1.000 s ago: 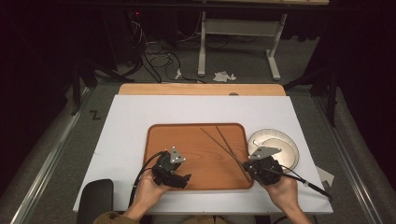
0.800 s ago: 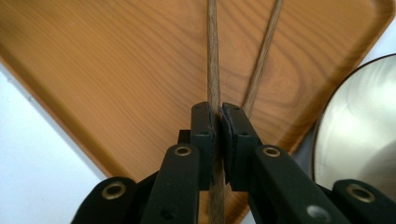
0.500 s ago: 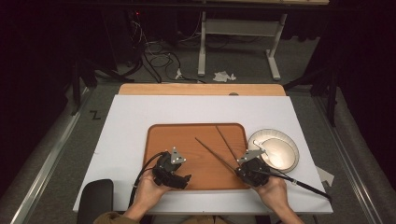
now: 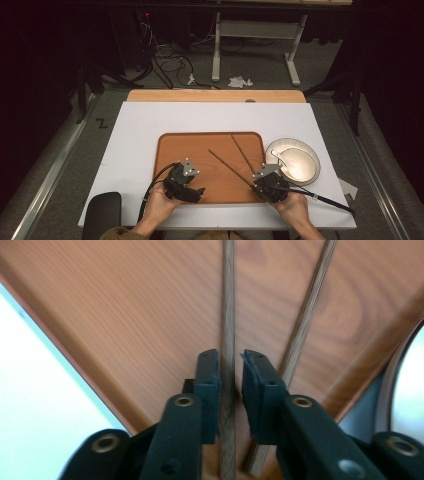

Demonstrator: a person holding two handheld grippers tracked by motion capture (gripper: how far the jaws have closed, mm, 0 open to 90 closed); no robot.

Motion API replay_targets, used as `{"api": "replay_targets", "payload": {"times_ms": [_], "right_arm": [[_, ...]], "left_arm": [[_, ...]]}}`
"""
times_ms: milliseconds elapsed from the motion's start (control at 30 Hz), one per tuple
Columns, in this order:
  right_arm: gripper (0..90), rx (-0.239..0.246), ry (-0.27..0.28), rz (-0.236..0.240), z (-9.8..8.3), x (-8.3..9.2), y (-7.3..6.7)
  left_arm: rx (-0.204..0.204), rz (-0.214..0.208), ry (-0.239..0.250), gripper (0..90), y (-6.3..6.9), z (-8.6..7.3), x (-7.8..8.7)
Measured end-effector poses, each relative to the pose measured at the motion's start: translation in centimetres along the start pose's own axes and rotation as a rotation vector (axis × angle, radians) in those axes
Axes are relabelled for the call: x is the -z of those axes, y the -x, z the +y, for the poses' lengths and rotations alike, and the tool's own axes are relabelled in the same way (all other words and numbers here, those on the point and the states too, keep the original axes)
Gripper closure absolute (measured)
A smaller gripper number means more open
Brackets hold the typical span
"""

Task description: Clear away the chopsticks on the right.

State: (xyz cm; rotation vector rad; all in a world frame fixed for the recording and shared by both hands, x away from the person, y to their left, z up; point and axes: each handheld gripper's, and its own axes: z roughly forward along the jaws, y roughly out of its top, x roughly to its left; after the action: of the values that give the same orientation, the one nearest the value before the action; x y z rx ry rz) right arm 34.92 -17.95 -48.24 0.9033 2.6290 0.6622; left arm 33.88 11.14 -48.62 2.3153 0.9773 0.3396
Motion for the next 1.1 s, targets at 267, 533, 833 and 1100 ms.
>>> {"api": "replay_targets", "payload": {"times_ms": [267, 533, 833, 1100], "right_arm": [[83.2, 0.041, 0.060, 0.060, 0.2, 0.2, -0.6], [83.9, 0.058, 0.008, 0.048, 0.1, -0.9, -0.5], [83.9, 0.006, -0.011, -0.025, 0.0, -0.8, 0.3], [83.6, -0.009, -0.010, -0.041, -0.1, -0.8, 0.6]], "left_arm": [[0.002, -0.003, -0.003, 23.6, -0.1, 0.1, -0.1], [0.012, -0.007, 0.006, 23.7, -0.3, 0.0, 0.0], [0.015, -0.006, 0.005, 23.7, -0.3, 0.0, 0.0], [0.014, 0.000, 0.007, 23.8, -0.2, 0.0, 0.1]]}}
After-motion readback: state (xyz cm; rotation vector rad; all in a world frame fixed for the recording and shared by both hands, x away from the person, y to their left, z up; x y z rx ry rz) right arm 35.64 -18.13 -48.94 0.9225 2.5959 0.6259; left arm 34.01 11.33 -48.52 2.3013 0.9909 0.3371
